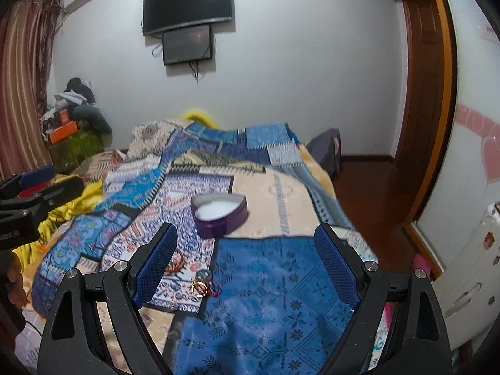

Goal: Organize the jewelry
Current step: 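Lower both tools toward the jewelry scattered beside the purple tin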

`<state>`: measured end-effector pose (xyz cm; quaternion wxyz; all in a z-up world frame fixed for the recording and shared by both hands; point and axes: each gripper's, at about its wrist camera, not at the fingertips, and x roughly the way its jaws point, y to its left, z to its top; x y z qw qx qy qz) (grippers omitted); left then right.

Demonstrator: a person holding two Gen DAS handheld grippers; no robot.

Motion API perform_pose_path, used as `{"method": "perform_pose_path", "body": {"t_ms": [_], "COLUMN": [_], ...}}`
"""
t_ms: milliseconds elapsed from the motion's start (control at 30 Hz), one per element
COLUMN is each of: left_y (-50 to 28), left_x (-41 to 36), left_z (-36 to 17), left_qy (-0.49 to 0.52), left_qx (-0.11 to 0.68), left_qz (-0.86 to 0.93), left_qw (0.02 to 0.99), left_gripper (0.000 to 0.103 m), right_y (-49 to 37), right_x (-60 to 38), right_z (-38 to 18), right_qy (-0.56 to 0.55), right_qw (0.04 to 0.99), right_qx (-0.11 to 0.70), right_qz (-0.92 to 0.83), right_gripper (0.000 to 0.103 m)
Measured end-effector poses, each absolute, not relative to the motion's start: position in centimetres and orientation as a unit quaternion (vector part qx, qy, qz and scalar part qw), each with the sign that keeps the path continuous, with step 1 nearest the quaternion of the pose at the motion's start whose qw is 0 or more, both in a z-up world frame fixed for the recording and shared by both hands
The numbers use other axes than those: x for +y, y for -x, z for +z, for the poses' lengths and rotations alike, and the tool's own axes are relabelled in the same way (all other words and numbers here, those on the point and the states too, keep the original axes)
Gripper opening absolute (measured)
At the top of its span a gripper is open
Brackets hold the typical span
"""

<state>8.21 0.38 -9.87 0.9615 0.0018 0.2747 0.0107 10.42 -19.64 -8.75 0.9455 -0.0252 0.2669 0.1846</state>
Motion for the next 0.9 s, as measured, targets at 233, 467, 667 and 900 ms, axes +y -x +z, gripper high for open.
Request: {"method": "perform_pose_path", "body": {"t_ms": [233,467,667,900], "left_y": [-9.5,-10.8,-11.6,-12.3], "left_x": [0.2,0.6,1.1,1.3], "left_z": [-12.7,-14.7,-15.9,-16.8], "left_qy": [-0.005,0.011,0.022,0.033], "left_qx": [0.330,0.368,0.392,0.407], "left_qz": [0.003,0.000,-0.008,-0.014], "left_qw": [0.944,0.930,0.920,0.913], "left_gripper": [0.078,0.078,0.075,0.071], "right_y": [-11.7,-13.1,-14.0,-14.8], "right_x": [-19.2,-17.6,-16.6,-15.9], "right_z": [-11.0,-13.1,-14.8,-15.7], "right_qy": [0.023,0.036,0.049,0.051], "right_qw": [0.926,0.905,0.891,0.881], "right_qx": [0.310,0.345,0.368,0.385], "right_qz": [0.216,0.248,0.261,0.270], "right_gripper": [0.066,0.048,0.040,0.038]}}
